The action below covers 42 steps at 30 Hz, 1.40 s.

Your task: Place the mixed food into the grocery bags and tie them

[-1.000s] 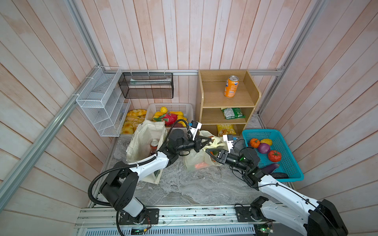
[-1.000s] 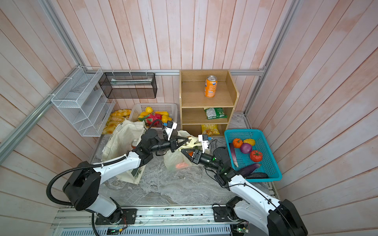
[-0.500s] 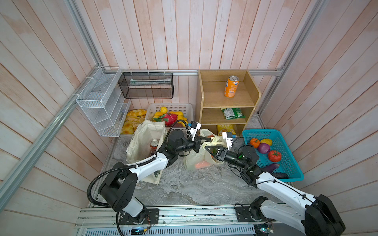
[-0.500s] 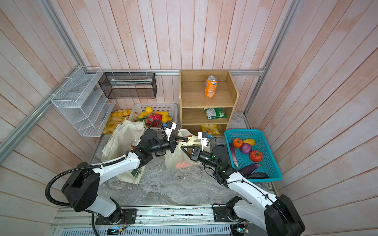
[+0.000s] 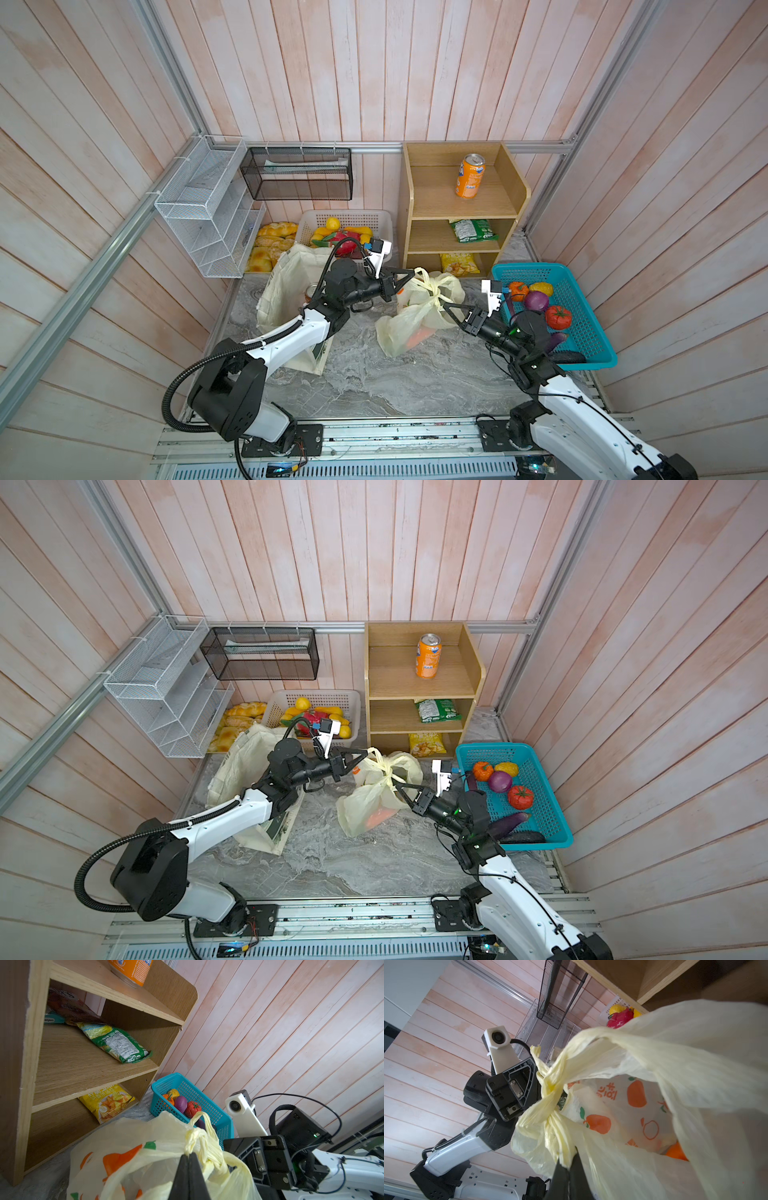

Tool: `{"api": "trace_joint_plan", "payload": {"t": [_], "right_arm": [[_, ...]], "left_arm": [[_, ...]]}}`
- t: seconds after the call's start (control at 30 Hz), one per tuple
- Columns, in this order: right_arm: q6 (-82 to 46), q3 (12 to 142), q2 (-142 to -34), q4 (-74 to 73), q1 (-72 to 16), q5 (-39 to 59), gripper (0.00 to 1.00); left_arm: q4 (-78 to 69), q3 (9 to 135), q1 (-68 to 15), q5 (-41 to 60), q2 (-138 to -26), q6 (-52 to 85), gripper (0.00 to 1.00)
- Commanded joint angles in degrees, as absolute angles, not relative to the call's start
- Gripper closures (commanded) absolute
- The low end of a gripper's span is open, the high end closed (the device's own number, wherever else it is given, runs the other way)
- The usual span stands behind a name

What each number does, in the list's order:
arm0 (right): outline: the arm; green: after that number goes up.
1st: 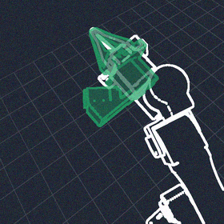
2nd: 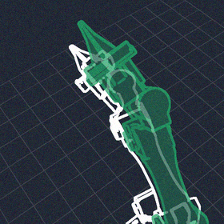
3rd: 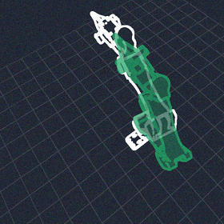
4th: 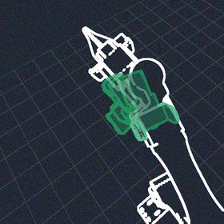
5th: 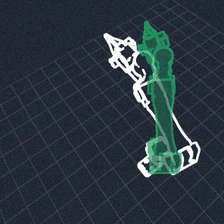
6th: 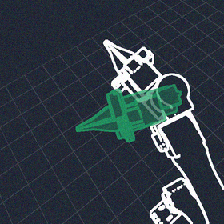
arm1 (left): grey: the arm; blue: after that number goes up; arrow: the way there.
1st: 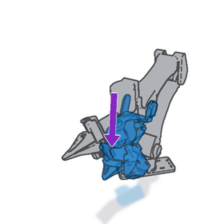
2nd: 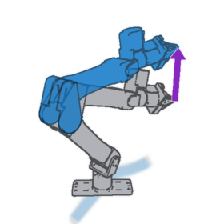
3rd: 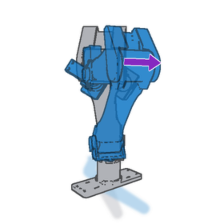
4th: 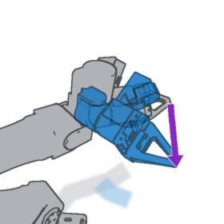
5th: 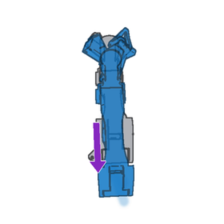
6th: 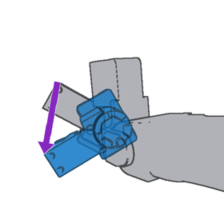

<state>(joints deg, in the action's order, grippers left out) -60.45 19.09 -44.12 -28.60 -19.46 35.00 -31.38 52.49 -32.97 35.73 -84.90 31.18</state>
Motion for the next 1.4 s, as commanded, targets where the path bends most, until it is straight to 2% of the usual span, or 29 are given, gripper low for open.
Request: {"api": "trace_joint_plan", "payload": {"t": [0.0, 0.23, 0.63, 0.9, 1.13, 1.37], "right_arm": [[-60.29, 18.92, -42.63, -24.59, -15.51, 37.09, 1.0], [-63.21, 18.18, -42.89, -24.49, -7.6, 36.04, 1.0], [-66.88, 10.76, -43.92, -24.84, 4.34, 28.83, 1.0], [-67.76, 9.84, -45.08, -23.15, 8.47, 25.9, 1.0], [-67.95, 12.5, -48.62, -28.42, 9.74, 31.11, 1.0], [-68.14, 15.15, -48.94, -28.71, 9.45, 32.2, 1.0]], "left_arm": [[-32.78, 50.27, -31.93, 34.56, -83.48, 31.66, 1.0], [-33.53, 46.01, -30.06, 28.75, -81.0, 33.0, 1.0], [-40.08, 37.55, -26.92, 22.88, -76.99, 38.26, 1.0], [-42.28, 37.23, -26.28, 22.5, -77.52, 39.81, 1.0], [-45.15, 40.31, -26.36, 25.52, -81.13, 41.54, 1.0], [-45.29, 44.81, -28.31, 26.54, -84.64, 41.36, 1.0]]}}
